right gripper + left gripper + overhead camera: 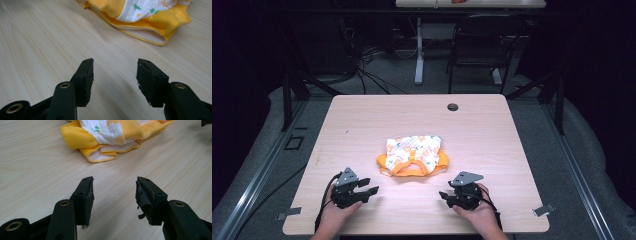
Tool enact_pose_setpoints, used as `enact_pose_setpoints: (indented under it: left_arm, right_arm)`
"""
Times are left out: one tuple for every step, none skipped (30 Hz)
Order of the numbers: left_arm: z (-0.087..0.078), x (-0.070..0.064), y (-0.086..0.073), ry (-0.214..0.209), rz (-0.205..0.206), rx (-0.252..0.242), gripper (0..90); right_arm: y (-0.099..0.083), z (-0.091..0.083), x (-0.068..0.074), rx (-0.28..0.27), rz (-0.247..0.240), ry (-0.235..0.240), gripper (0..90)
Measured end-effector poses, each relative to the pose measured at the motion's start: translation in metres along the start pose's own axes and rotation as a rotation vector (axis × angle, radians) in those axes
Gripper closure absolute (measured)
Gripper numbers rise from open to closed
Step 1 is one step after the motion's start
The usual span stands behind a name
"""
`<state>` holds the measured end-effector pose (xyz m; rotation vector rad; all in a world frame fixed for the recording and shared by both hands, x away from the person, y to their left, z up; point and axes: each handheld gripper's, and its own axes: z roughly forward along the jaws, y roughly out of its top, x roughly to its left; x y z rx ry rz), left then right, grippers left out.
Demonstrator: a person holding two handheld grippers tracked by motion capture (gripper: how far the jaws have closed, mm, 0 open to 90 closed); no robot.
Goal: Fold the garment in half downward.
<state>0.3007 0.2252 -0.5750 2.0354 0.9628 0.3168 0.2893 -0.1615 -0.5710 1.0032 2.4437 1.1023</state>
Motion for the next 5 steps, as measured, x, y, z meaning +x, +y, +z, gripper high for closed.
enact_pose_setpoints:
  left_arm:
    - [0.0014,-0.0009,0.0004,-0.010,0.002,0.004,48.5]
    - [0.0025,-0.0014,0.0004,-0.010,0.005,0.002,48.3]
    - [0.0033,-0.0019,0.0004,-0.007,0.009,0.001,48.1]
    - [0.0041,-0.0025,0.0003,-0.004,0.014,0.000,47.3]
    - [0.0041,-0.0025,0.0003,-0.004,0.014,0.000,46.4]
  right_arm:
    - [-0.0003,0.0002,-0.0002,-0.001,0.000,-0.001,47.2]
    - [-0.0005,0.0007,-0.0005,-0.006,0.003,0.001,47.3]
    - [-0.0008,0.0010,-0.0007,-0.009,0.005,0.001,47.1]
    - [-0.0010,0.0015,-0.0009,-0.013,0.006,-0.001,46.3]
    - [-0.0010,0.0015,-0.0009,-0.013,0.006,-0.001,46.3]
